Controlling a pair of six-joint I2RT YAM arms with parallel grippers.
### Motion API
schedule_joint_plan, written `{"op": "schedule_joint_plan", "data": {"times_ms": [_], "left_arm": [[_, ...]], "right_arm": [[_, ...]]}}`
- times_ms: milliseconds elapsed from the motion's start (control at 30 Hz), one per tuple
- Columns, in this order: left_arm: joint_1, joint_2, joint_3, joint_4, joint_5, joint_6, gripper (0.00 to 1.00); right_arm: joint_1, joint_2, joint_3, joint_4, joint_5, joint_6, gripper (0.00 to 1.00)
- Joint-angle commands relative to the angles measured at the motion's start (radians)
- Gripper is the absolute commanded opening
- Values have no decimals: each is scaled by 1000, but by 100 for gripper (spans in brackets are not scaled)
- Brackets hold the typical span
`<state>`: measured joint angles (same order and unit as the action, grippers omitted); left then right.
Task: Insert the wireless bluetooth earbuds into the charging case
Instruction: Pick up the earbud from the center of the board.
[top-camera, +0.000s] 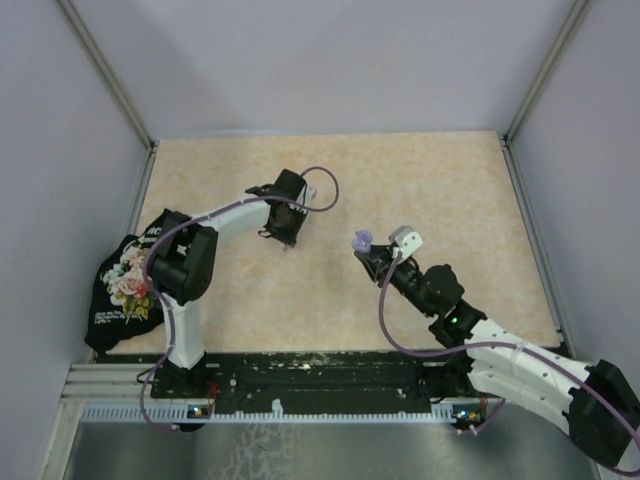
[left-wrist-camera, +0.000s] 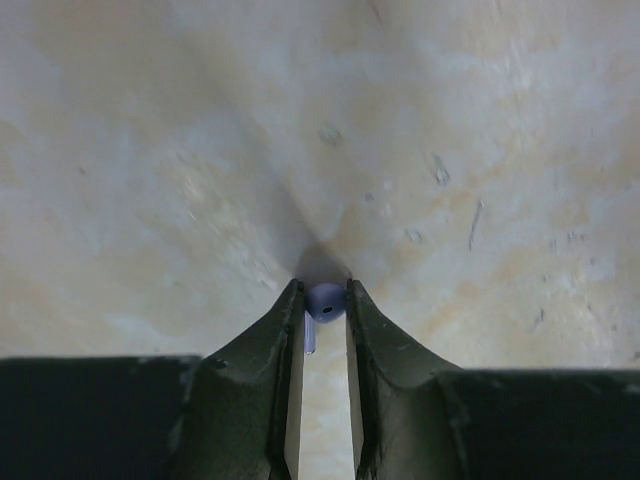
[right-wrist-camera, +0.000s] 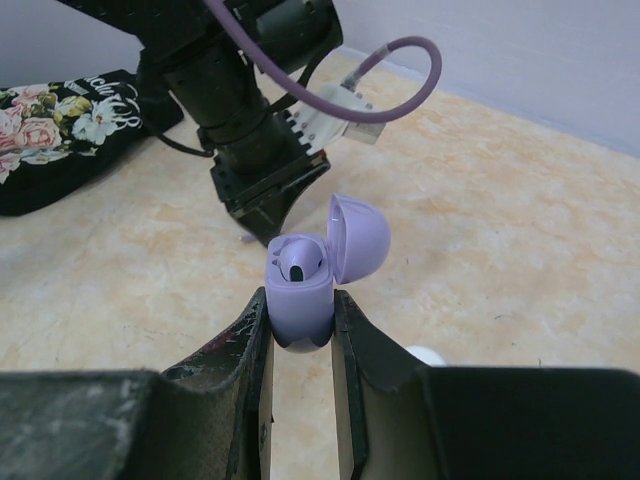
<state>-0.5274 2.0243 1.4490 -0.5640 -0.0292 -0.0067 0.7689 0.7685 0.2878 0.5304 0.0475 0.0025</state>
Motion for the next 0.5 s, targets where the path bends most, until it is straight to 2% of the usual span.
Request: {"op": "schedule_joint_plan", "data": {"times_ms": [0,133,467], "left_arm": [[-34,-78,-118,-74,35,-36,26],[-42,-102,-163,-73,35,-48,29],[-48,-78,-129,-102,22,-40,34]], "right_arm": [[-9,-20,11,41,-12,-2,0],[-9,-16,8,48,-15,0,0],[-10,-6,17,59,-29,5,0]]}}
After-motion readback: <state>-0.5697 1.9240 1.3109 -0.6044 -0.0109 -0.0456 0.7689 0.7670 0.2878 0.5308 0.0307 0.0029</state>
